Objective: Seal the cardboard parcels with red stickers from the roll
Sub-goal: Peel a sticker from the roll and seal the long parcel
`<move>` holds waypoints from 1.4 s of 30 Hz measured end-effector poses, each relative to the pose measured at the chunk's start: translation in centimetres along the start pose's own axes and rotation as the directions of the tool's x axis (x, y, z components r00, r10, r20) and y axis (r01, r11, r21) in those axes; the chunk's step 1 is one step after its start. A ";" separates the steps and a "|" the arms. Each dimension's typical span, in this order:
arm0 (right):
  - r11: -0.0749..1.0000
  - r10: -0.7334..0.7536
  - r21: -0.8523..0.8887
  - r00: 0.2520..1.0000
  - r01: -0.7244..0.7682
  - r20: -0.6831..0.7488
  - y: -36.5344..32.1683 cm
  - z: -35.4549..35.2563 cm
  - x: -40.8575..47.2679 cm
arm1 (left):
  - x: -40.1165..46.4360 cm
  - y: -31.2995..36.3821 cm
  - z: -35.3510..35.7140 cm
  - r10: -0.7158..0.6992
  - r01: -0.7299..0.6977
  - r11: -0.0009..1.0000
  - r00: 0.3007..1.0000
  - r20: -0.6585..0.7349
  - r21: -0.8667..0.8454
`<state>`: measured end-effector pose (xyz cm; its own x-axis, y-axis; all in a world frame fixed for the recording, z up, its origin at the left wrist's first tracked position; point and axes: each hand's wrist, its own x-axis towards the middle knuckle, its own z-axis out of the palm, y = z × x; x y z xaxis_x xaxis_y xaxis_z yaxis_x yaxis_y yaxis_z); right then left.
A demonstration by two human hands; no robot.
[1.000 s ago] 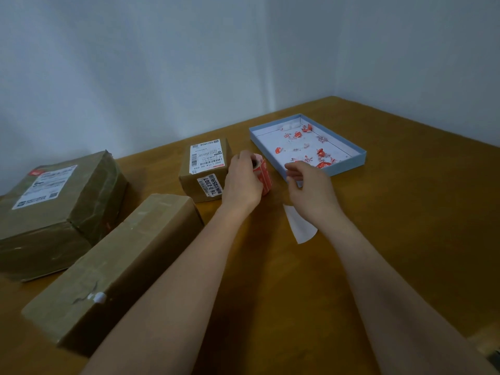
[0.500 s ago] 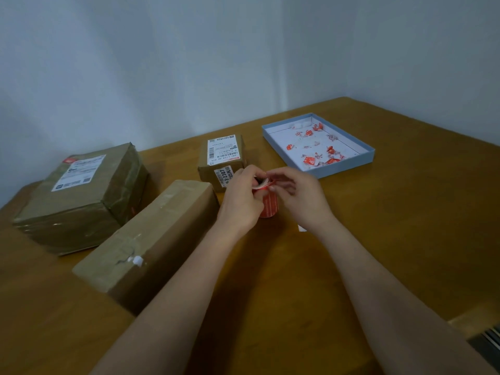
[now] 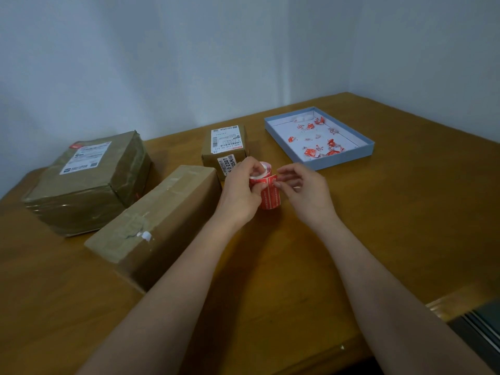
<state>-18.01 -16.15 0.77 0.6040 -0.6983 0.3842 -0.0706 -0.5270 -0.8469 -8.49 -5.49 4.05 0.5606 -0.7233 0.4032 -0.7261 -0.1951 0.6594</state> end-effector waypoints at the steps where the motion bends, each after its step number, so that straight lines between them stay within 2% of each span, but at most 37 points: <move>1: 1.000 0.002 -0.013 1.000 -0.002 0.011 0.1 0.1 -0.1 | 0.0 -0.2 0.1 -0.016 0.016 1.000 1.000 -0.004 0.018; 5: 0.999 0.019 -0.046 0.998 -0.017 0.053 0.2 0.1 -0.1 | 0.0 -0.4 0.5 -0.080 0.081 0.996 0.997 -0.023 0.033; 8: 0.994 0.087 0.058 0.988 -0.095 0.130 -0.1 -0.2 0.0 | 0.2 0.1 0.5 -0.179 0.168 0.973 0.982 -0.056 -0.155; 12: 0.890 0.241 0.306 0.918 -0.338 0.314 -0.7 -0.6 0.1 | 0.5 0.4 0.4 -0.402 0.366 0.813 0.915 0.018 -0.453; 15: 0.809 0.298 0.371 0.861 -0.457 0.411 -0.8 -0.8 0.1 | 0.7 0.4 0.4 -0.485 0.437 0.711 0.872 0.064 -0.552; 18: 0.682 0.339 0.438 0.783 -0.586 0.521 -1.0 -1.0 0.1 | 0.8 0.4 0.3 -0.518 0.459 0.632 0.850 0.100 -0.624; 21: 0.589 0.393 0.472 0.743 -0.656 0.542 -1.1 -1.3 0.2 | 0.6 0.0 0.7 -0.497 0.432 0.638 0.863 0.087 -0.637; 24: 0.505 0.443 0.534 0.735 -0.678 0.513 -1.1 -1.5 0.3 | 0.2 -0.3 1.2 -0.519 0.437 0.622 0.852 0.077 -0.650; 27: 0.460 0.451 0.599 0.754 -0.655 0.479 -1.0 -1.4 0.4 | -0.6 -0.6 2.1 -0.531 0.523 0.588 0.825 0.194 -0.617; 30: 0.499 0.432 0.596 0.777 -0.629 0.458 -1.2 -0.8 0.3 | -1.2 -0.5 2.6 -0.468 0.570 0.478 0.809 0.356 -0.668; 33: 0.577 0.409 0.571 0.812 -0.584 0.417 -1.2 -0.2 0.1 | -1.3 -0.9 2.6 -0.430 0.569 0.357 0.804 0.411 -0.740; 37: 0.700 0.383 0.497 0.857 -0.513 0.345 -0.9 0.3 0.1 | -1.5 -1.4 2.8 -0.412 0.579 0.272 0.792 0.450 -0.769; 39: 0.800 0.347 0.407 0.893 -0.441 0.286 -0.6 0.5 0.0 | -1.6 -1.7 3.0 -0.429 0.568 0.233 0.788 0.441 -0.789; 42: 0.959 0.227 0.139 0.962 -0.249 0.155 -0.4 0.4 -0.1 | -1.5 -1.8 3.2 -0.445 0.550 0.200 0.788 0.425 -0.811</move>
<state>-17.70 -15.69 0.89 0.6874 -0.7163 0.1202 -0.1078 -0.2644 -0.9584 -9.30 -6.22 0.24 0.5955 -0.7650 -0.2452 0.4863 0.1003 0.8680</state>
